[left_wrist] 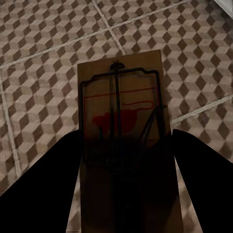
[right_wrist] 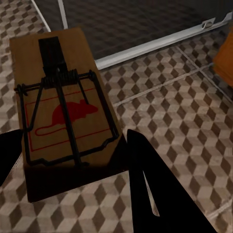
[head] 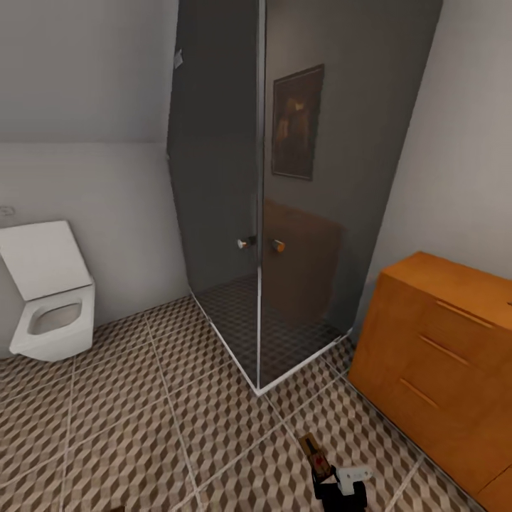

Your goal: Take the four mousetraps from the cabinet in the bathroom and place them on the bathroom floor. Make sure all four end up on the same floor surface, and ensure that at least two of them are either under or directly next to the same bathroom sink.

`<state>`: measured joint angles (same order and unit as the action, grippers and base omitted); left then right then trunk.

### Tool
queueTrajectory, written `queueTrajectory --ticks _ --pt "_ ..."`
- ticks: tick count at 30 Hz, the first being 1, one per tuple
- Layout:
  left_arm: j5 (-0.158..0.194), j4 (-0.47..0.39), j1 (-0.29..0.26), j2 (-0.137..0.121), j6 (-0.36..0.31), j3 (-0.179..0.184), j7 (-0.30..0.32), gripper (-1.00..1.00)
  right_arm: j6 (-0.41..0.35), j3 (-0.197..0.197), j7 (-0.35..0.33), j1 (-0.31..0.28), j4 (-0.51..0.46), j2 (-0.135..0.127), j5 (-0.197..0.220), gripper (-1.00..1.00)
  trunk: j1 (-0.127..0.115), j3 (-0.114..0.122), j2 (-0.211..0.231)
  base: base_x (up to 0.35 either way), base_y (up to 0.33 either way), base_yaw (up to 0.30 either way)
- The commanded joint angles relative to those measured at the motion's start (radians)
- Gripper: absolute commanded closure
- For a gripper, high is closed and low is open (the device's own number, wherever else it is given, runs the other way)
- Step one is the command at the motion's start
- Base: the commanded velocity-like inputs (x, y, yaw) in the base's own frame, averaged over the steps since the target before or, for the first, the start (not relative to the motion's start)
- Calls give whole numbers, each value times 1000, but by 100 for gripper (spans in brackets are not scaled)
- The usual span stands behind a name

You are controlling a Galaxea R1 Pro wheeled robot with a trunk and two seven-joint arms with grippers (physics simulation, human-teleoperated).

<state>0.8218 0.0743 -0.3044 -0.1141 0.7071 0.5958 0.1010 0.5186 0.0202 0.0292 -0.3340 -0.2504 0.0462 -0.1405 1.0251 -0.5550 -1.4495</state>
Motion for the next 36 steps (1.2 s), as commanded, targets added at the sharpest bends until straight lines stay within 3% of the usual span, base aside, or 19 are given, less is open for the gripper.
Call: queueTrajectory --ticks 1,36 --pt "11 4 -2 1 3 4 11 100 3 3 -3 0 0 0 -4 100 0 -1 0 0 0 258" --pt "11 4 -1 1 3 4 11 100 3 3 -3 0 0 0 -4 100 0 -1 0 0 0 258"
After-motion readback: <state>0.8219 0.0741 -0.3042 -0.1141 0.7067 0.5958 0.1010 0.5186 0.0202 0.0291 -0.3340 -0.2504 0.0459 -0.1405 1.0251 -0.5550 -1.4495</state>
